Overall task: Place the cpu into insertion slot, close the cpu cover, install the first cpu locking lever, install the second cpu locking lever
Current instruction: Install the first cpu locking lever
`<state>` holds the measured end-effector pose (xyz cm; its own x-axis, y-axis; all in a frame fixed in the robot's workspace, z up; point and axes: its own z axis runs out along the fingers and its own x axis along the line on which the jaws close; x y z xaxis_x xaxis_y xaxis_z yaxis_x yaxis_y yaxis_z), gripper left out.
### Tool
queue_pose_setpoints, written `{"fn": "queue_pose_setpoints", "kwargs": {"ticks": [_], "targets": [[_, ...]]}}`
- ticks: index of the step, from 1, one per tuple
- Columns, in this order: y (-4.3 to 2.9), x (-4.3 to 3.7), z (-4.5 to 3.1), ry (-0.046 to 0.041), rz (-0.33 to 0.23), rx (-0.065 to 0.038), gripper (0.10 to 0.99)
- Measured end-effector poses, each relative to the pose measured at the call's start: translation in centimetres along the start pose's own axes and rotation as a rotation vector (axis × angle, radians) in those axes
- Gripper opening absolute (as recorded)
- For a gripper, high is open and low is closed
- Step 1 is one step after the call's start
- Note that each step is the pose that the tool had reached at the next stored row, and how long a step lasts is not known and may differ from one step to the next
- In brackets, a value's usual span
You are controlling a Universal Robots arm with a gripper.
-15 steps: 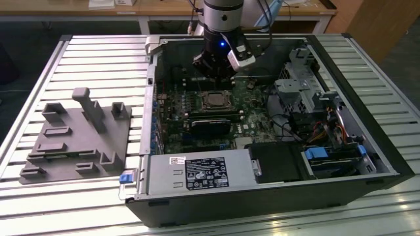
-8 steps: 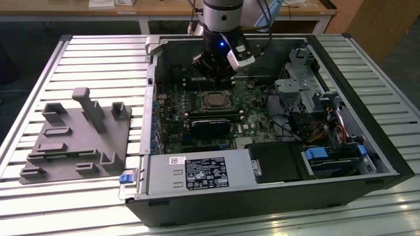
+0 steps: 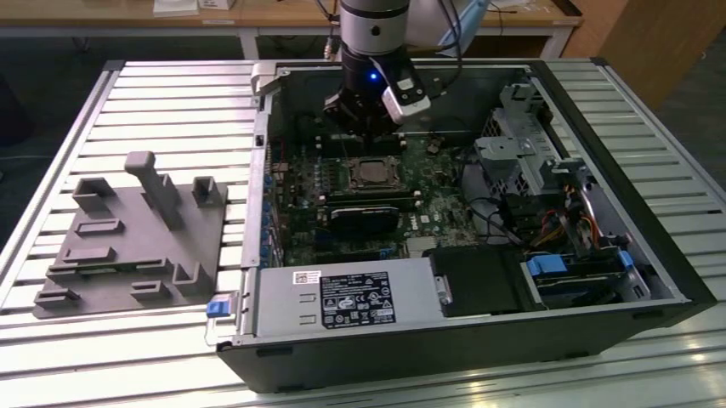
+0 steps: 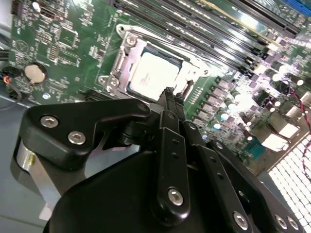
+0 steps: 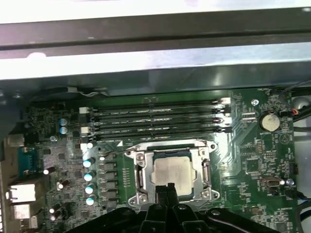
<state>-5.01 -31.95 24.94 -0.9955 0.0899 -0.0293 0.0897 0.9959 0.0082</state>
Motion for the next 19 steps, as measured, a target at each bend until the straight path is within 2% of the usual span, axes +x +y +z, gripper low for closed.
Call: {"fn": "queue_pose_setpoints", "kwargs": {"ticks": [19], "targets": [[-0.33,3.65,-0.1,-0.0011,0.0,0.0,0.106]]}}
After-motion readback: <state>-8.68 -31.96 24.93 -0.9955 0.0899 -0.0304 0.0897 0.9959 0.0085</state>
